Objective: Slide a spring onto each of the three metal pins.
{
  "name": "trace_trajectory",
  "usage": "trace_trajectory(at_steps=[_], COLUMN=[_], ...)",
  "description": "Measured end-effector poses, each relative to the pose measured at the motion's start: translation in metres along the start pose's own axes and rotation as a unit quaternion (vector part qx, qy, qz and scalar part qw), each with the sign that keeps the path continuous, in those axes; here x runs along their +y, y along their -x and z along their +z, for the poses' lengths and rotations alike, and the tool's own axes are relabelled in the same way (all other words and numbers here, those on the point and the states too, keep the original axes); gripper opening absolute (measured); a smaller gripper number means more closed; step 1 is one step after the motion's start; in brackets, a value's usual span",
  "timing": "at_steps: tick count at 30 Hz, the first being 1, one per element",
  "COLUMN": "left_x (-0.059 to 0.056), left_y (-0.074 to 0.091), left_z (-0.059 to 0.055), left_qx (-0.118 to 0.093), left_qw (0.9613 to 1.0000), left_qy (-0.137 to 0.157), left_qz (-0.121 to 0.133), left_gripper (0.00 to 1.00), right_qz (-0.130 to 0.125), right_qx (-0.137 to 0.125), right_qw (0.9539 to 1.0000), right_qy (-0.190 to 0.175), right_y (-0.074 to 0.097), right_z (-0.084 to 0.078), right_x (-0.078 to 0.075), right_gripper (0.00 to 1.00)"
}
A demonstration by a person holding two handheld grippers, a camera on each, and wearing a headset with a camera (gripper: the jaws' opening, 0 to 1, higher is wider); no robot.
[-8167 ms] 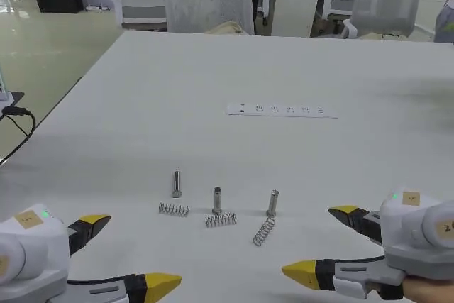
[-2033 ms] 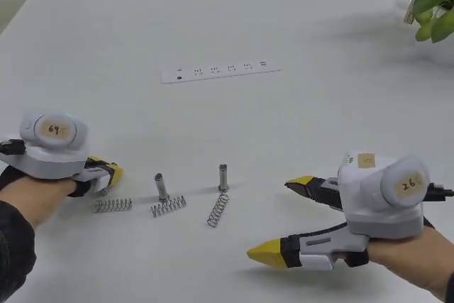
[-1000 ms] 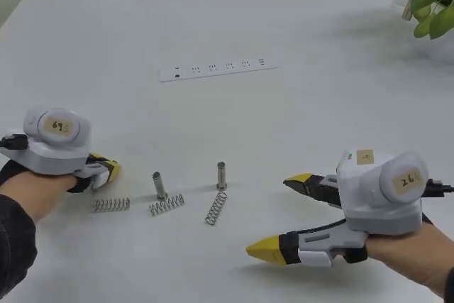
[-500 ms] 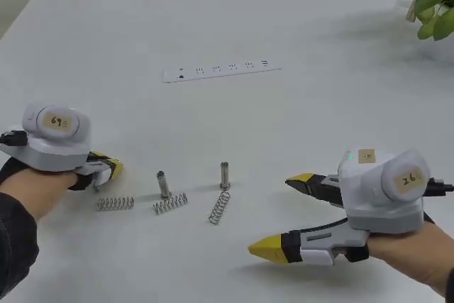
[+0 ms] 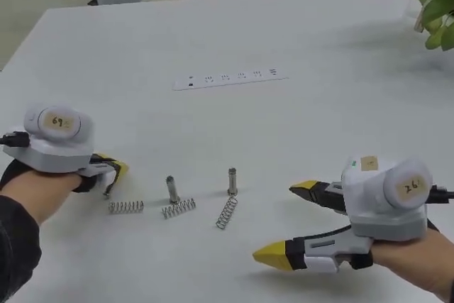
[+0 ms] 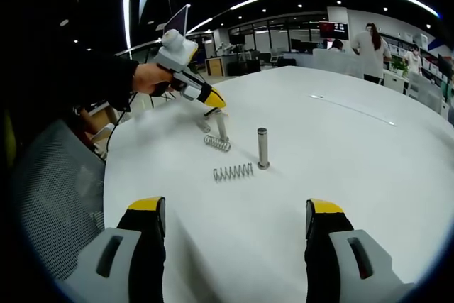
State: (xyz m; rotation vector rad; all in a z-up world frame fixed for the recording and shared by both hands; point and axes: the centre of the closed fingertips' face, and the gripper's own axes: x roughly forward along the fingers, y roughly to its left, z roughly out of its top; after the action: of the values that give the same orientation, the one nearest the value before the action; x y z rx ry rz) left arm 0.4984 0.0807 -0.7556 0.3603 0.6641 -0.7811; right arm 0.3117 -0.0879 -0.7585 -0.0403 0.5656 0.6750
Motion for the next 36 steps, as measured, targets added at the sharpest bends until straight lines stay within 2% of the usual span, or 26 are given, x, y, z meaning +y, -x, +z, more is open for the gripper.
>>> trace_trajectory(at_steps=[15, 36], left_x=[-0.002, 0.000], left_y=[0.014, 0.028], left_z=[-0.003, -0.010], left_qx=[-0.004, -0.017], left_qw=[1.0000, 0.9995], left_qy=[0.004, 0.027], left_qz=[-0.001, 0.006], left_gripper=[0.00, 0.00], right_qz=[0.001, 0.008], right_qx=[0.000, 0.006], right_qw=[1.0000, 0.9998], right_qy=[0.005, 0.016], right_y=[-0.001, -0.004], right_z=[0.002, 0.002], right_x=[0.002, 0.008], right_gripper=[0.80, 0.80])
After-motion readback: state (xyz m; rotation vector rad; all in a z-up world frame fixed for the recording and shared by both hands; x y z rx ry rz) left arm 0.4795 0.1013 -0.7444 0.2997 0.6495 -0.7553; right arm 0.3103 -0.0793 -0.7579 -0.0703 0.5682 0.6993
